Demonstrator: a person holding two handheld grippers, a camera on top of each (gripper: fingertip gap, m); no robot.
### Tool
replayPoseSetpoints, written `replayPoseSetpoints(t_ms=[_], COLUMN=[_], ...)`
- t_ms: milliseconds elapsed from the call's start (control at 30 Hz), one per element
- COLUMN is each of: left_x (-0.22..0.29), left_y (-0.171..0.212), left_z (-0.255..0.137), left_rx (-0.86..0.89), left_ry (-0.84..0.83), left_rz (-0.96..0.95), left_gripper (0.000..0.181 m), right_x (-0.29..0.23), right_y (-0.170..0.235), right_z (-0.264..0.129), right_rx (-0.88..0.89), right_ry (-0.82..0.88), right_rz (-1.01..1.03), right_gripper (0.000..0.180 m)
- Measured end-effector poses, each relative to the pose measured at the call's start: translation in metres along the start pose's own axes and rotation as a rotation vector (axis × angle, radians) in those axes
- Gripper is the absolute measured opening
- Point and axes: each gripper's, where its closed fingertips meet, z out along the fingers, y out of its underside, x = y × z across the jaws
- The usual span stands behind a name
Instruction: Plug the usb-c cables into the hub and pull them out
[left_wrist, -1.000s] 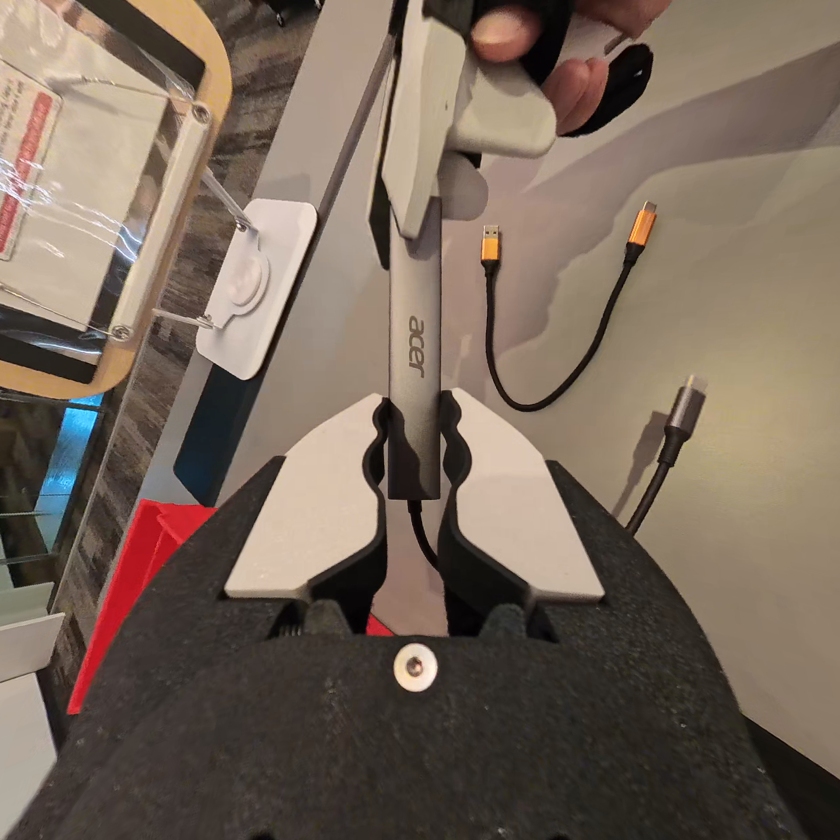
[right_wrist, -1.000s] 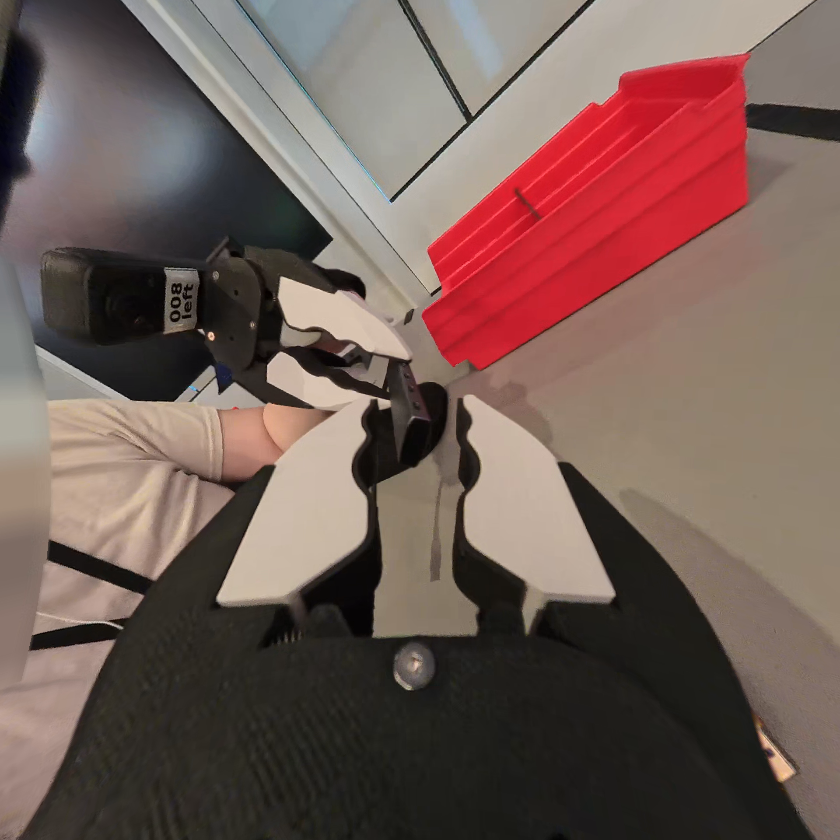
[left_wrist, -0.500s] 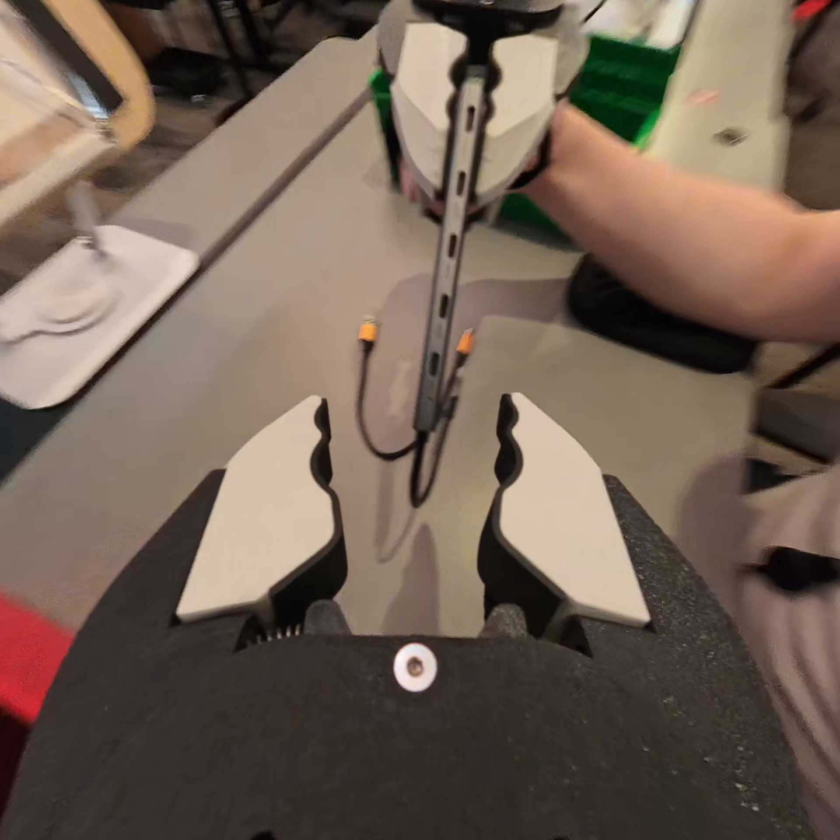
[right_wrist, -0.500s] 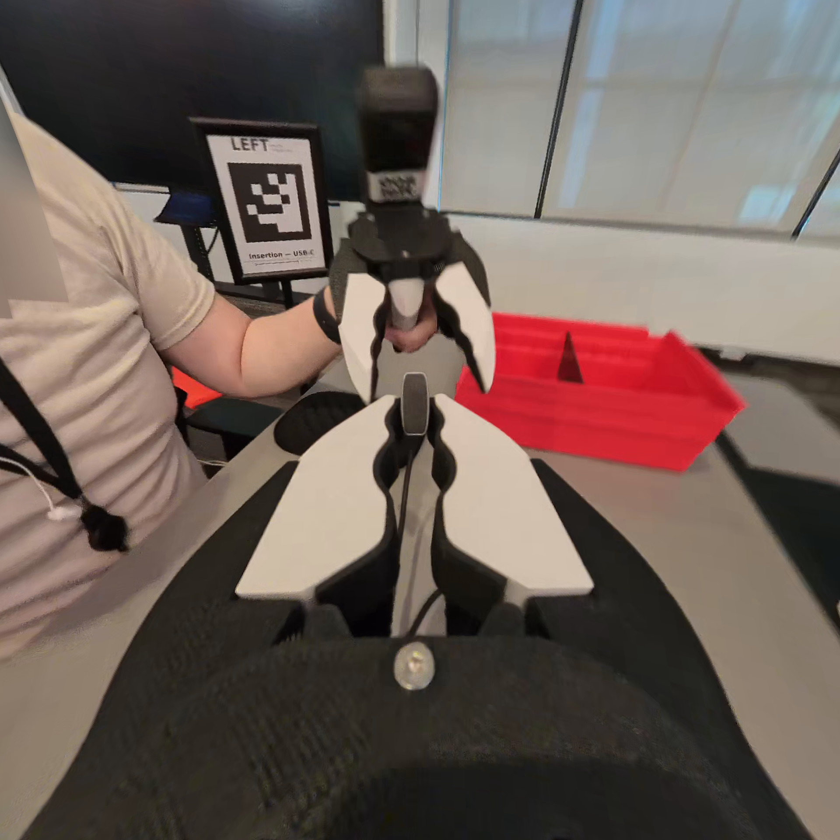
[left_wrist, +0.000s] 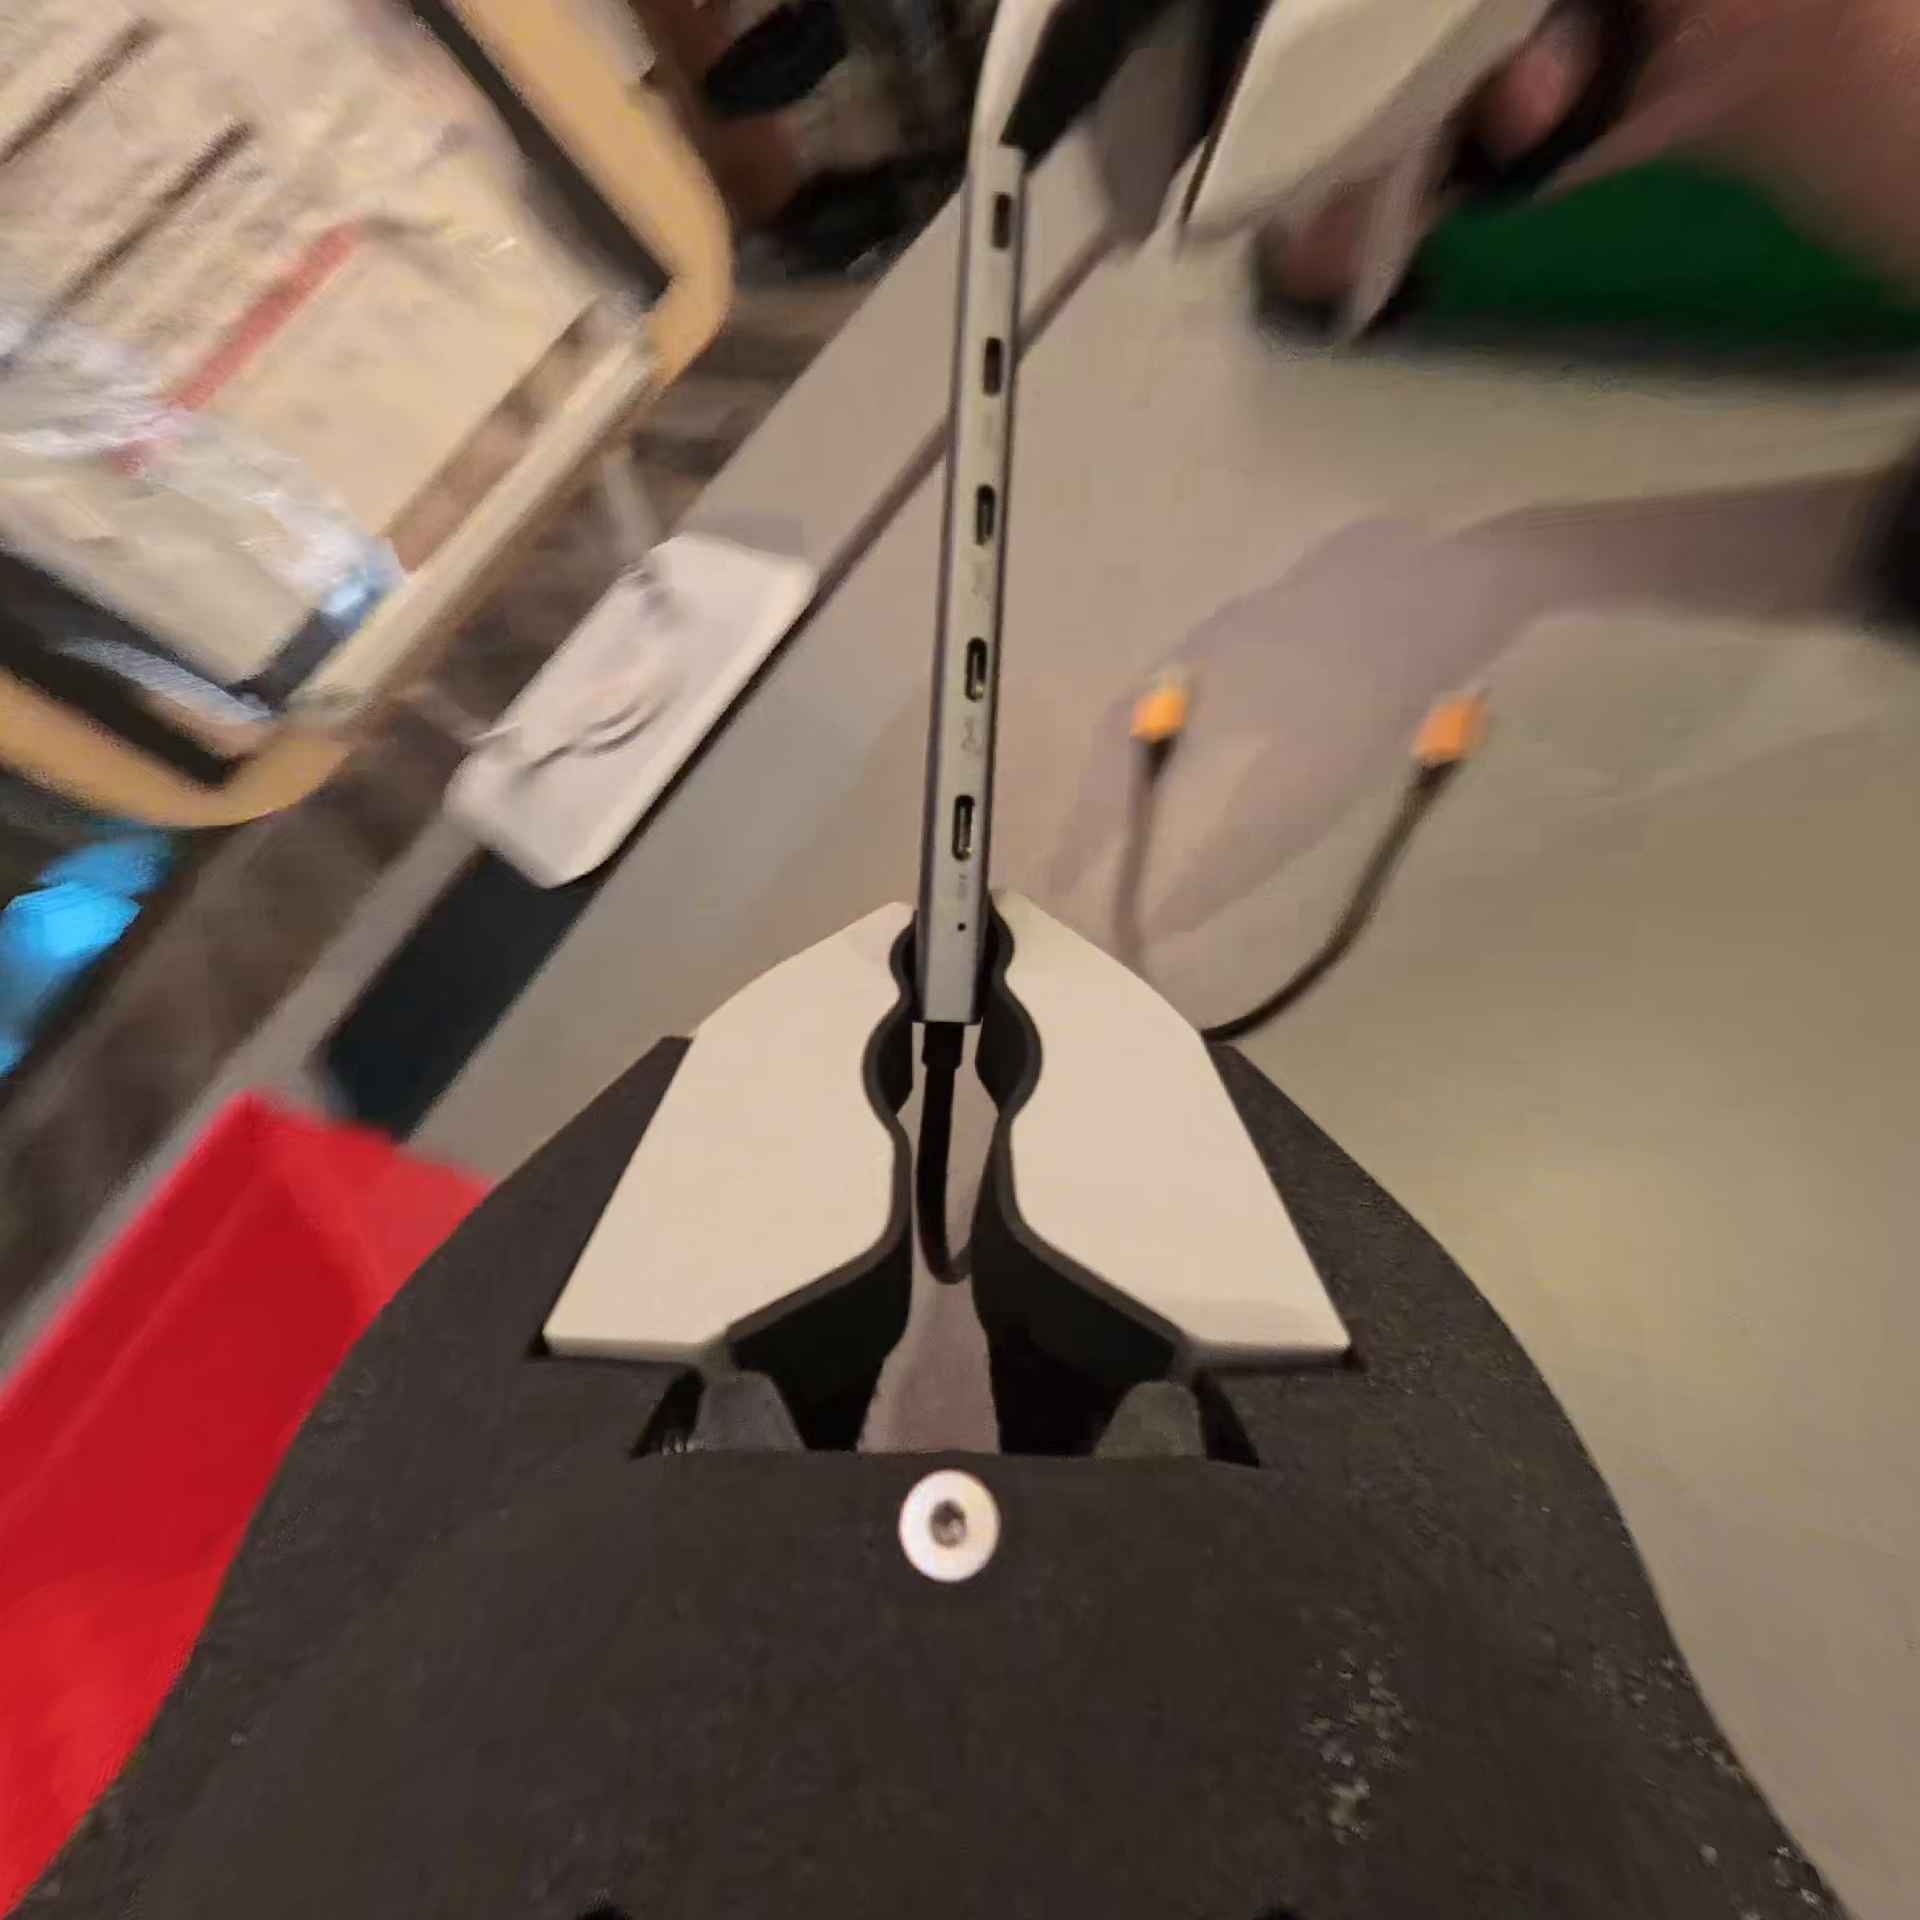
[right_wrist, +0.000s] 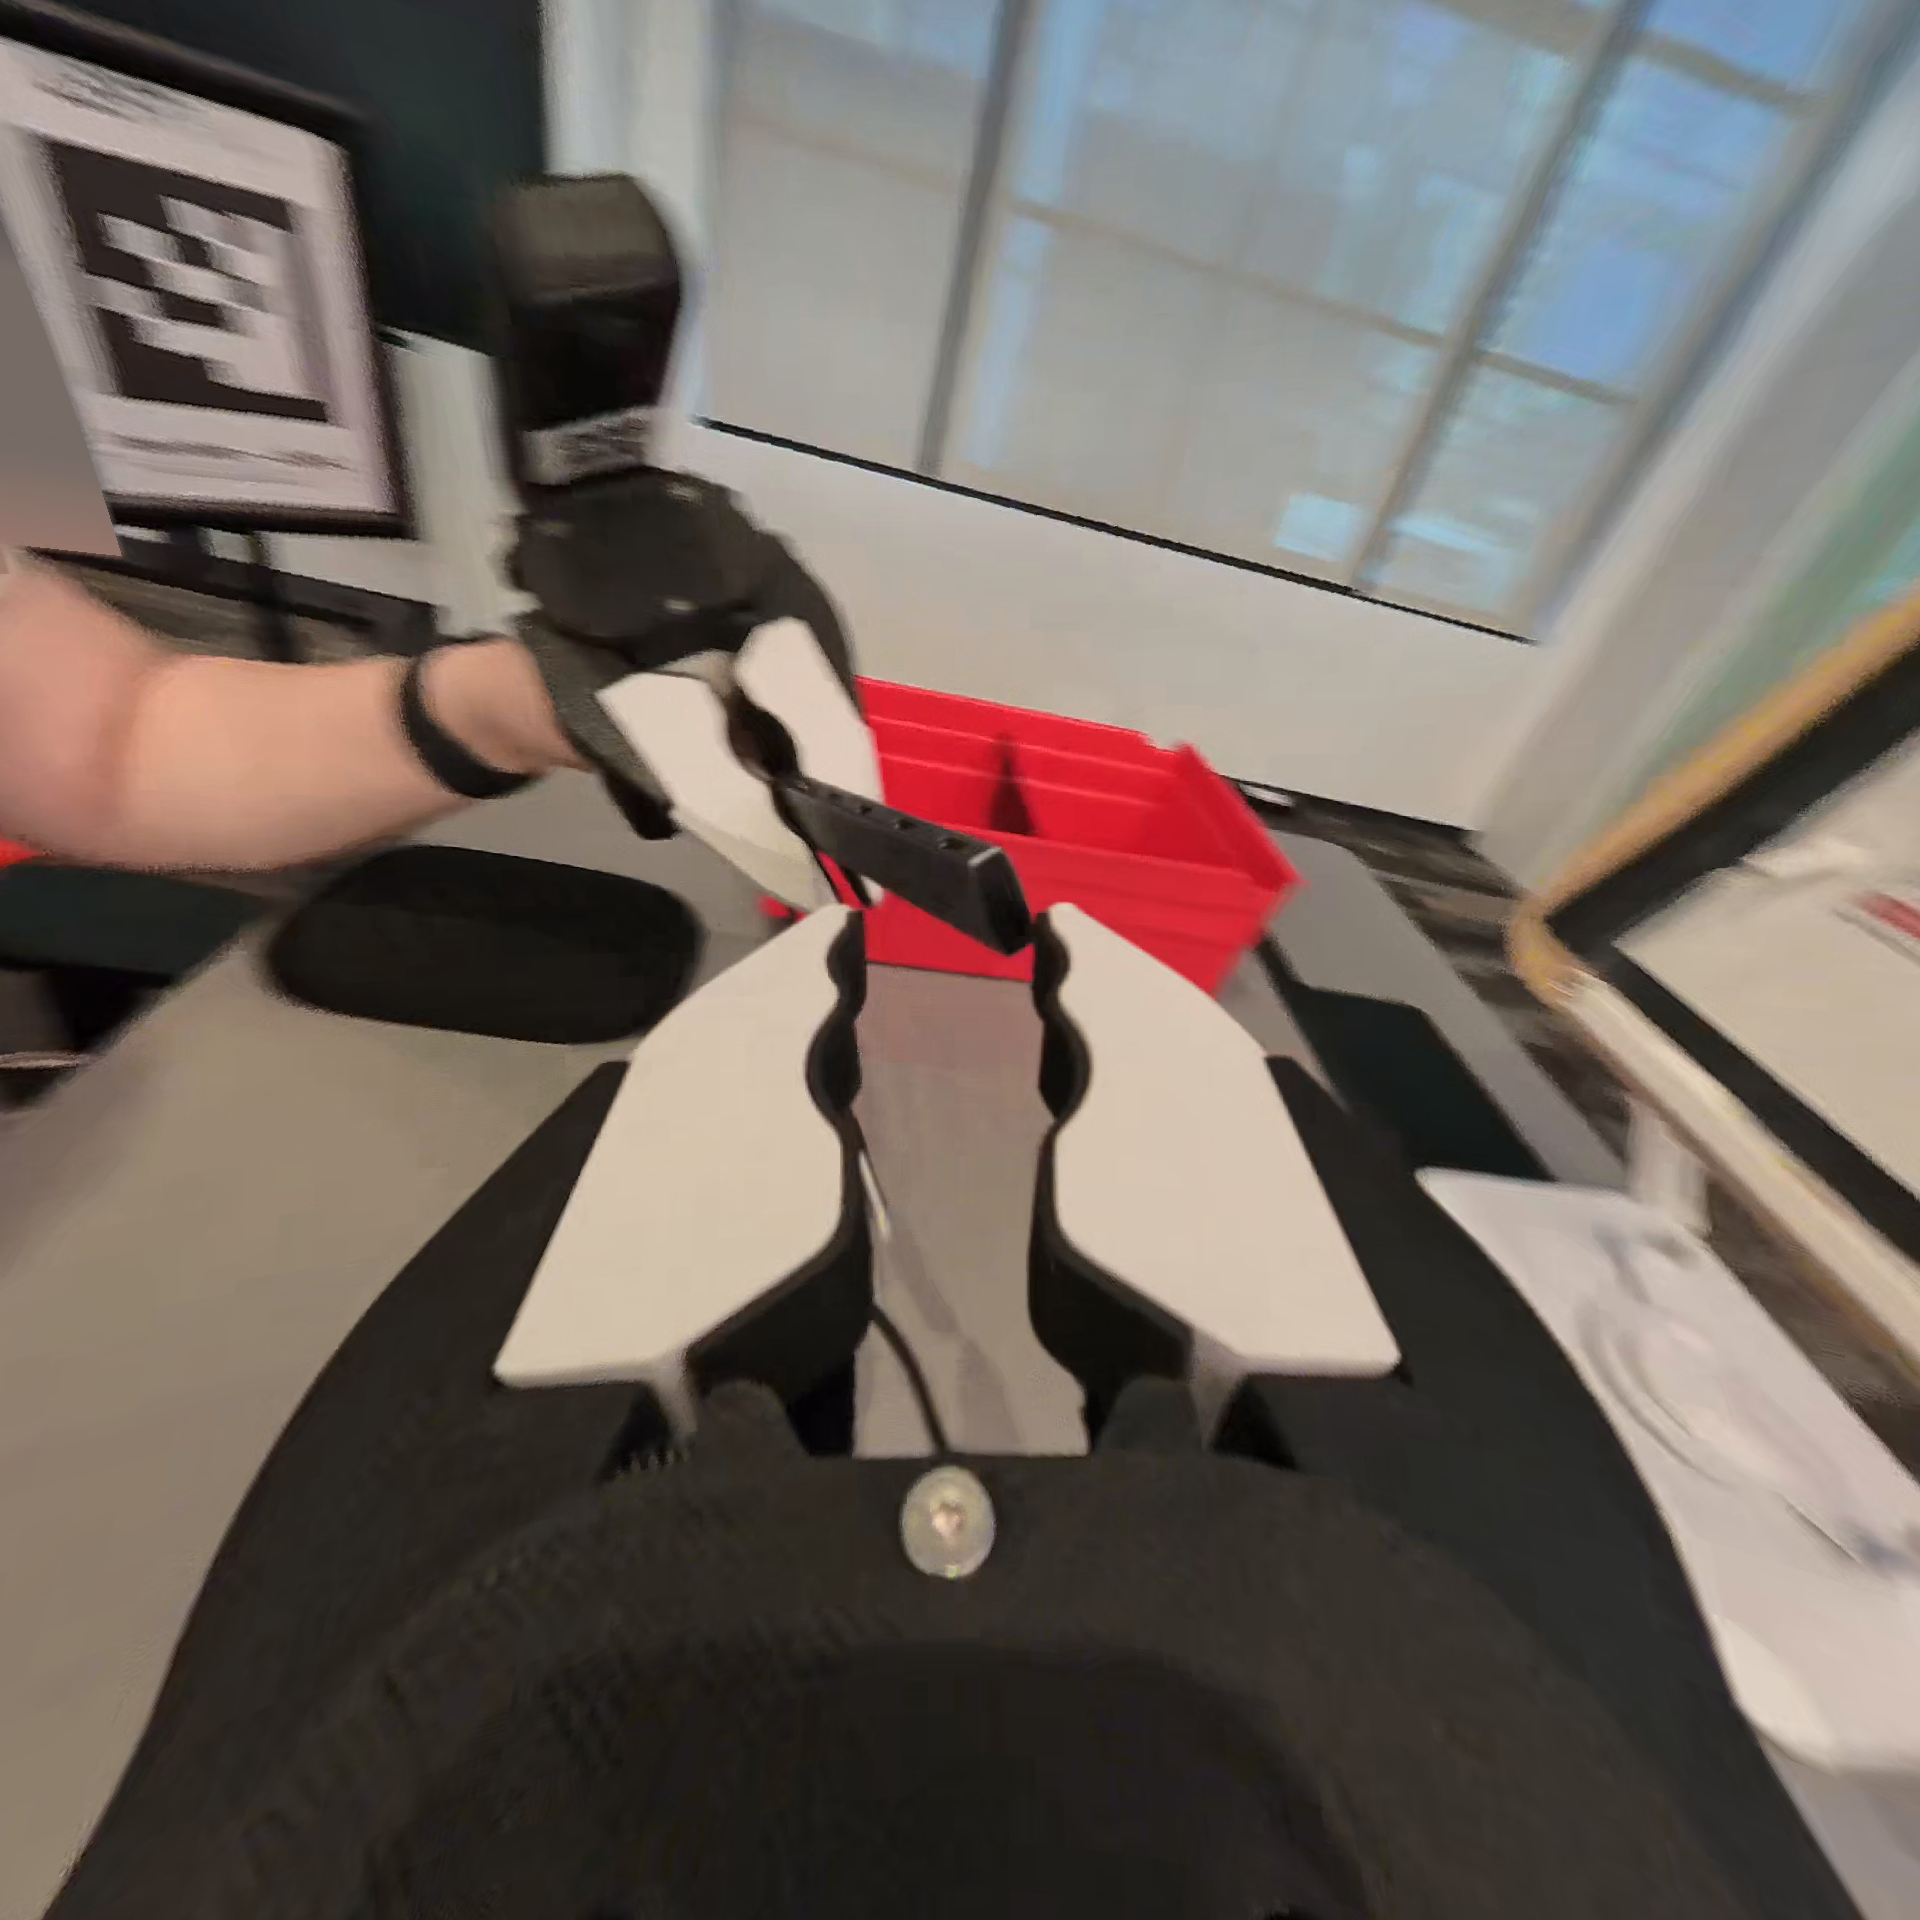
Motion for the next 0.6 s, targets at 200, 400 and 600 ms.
replayPoseSetpoints(t_ms=[200,400,600], left_x=[-0.042,-0.025,-0.007], left_y=[0.055,0.103,0.130], left_z=[0.026,0.054,0.063], left_rx=[-0.330,-0.511,-0.563], left_ry=[-0.330,-0.242,-0.115], left_rz=[0.338,0.549,0.475], left_gripper=[0.007,0.007,0.007], right_x=[0.036,0.040,0.047], right_y=[0.003,-0.012,-0.016], right_z=[-0.028,-0.055,-0.075], right_rx=[-0.181,-0.204,-0.215], right_ry=[0.255,0.336,0.387], right_rz=[-0.061,-0.137,-0.126], right_gripper=[0.035,0.036,0.035])
